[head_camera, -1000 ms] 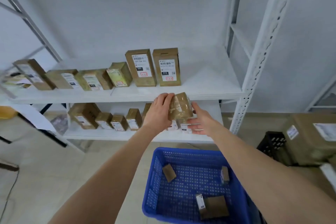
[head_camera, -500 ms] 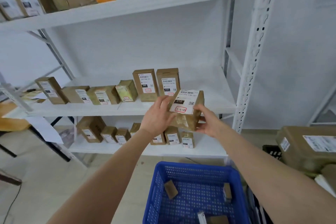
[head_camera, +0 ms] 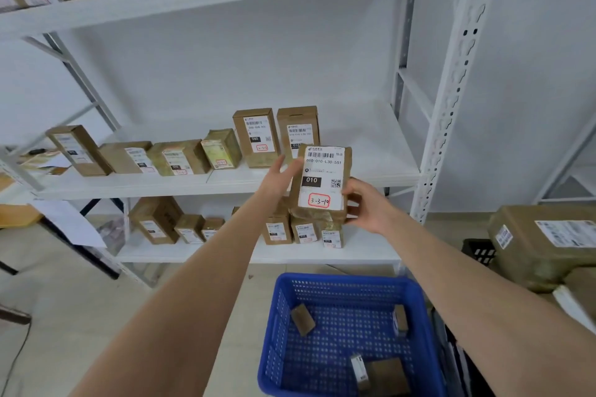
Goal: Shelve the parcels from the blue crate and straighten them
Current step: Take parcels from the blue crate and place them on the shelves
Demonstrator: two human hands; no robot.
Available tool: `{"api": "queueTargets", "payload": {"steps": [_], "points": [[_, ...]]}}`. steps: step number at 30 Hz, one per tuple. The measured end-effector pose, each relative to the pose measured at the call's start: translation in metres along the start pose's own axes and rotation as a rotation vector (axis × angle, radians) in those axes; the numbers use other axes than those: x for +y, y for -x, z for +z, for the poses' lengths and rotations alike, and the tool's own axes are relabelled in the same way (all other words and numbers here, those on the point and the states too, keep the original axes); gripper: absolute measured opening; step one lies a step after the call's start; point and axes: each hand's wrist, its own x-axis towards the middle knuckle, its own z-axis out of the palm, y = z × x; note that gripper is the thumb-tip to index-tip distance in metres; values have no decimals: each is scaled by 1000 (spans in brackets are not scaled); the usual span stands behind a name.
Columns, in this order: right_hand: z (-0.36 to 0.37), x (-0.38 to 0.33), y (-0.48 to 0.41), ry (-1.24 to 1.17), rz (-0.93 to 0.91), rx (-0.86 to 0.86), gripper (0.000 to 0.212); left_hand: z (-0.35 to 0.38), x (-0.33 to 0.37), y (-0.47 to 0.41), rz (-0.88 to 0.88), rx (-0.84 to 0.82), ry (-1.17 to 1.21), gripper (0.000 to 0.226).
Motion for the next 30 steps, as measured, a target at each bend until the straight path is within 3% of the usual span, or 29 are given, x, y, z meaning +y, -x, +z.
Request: {"api": "queueTargets", "payload": {"steps": [4,9,13,24,30], "points": [[1,3,2,-69,44,-70,37,3,13,1,-16,-71,100,60],[-3,3,8,82,136,-43,36,6,17,6,59,-37,92,57],[1,5,9,78,102,6,28,7,18,2,85,-25,85,56],[-3,15,3,97,-8,124,25,18,19,-2,196,68,-174,58],[-17,18,0,130,19,187,23,25,16,-5,182,47,-265,63]]}}
